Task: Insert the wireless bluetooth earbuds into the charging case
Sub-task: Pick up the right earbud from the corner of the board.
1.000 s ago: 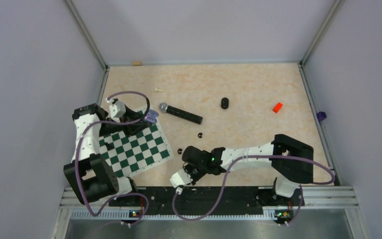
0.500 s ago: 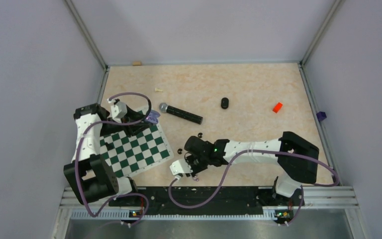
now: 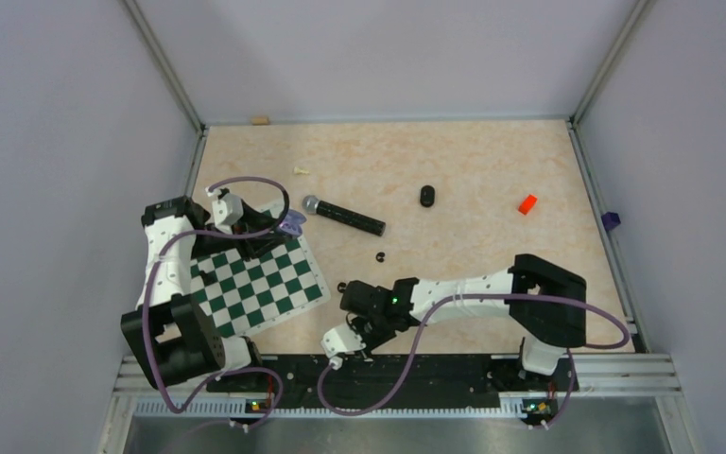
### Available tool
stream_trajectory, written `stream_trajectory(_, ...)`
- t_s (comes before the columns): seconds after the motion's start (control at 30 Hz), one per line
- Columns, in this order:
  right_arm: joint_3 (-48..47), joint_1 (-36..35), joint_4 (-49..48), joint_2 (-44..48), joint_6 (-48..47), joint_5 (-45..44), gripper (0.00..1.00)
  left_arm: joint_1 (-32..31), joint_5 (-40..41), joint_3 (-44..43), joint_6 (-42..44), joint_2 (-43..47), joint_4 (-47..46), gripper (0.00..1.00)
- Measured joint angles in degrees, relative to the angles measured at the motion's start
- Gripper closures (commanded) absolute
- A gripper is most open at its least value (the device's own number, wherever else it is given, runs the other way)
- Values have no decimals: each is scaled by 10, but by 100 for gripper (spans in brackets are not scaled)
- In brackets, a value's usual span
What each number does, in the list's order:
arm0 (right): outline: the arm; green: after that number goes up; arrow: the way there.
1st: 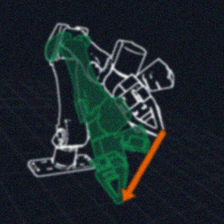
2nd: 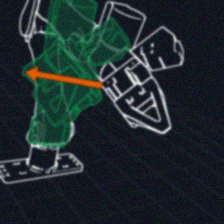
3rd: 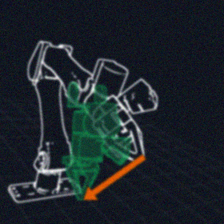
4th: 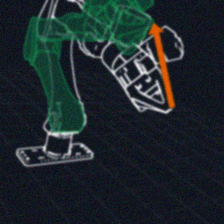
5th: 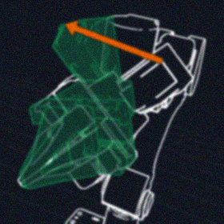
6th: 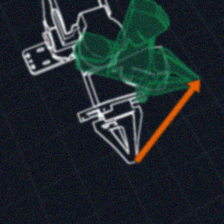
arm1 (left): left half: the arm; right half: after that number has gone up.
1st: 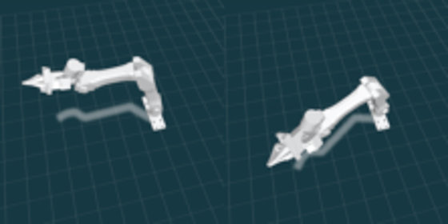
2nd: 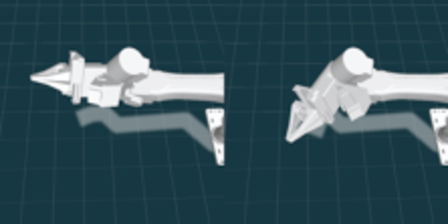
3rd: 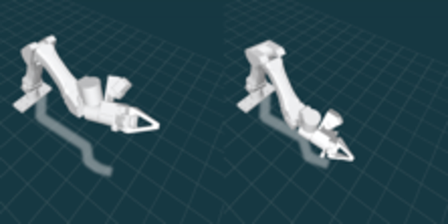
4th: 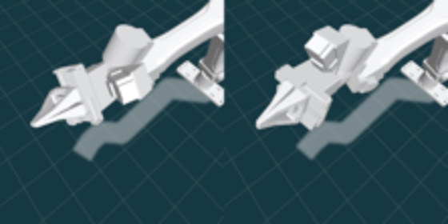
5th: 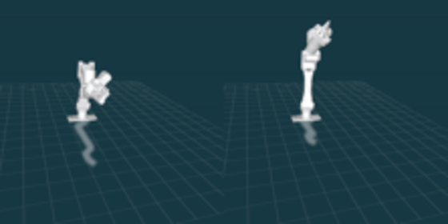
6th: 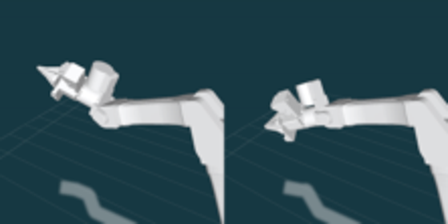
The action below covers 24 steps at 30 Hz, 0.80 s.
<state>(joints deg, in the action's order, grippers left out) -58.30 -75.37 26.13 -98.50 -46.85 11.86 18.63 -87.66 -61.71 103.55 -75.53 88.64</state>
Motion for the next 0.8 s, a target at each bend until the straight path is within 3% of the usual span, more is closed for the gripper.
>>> stream_trajectory(0.13,-11,0,4,-7,1,-20,82,0,0,0,1,0,0,100)
stream_trajectory(0.33,-13,-2,-9,-13,6,-64,99,-1,0,0,2,0,0,100)
stream_trajectory(0.53,-14,21,-17,-14,38,-101,100,-2,0,0,2,0,0,100)
stream_trajectory(0.8,12,153,-28,46,170,-181,100,-12,0,0,7,0,0,100)
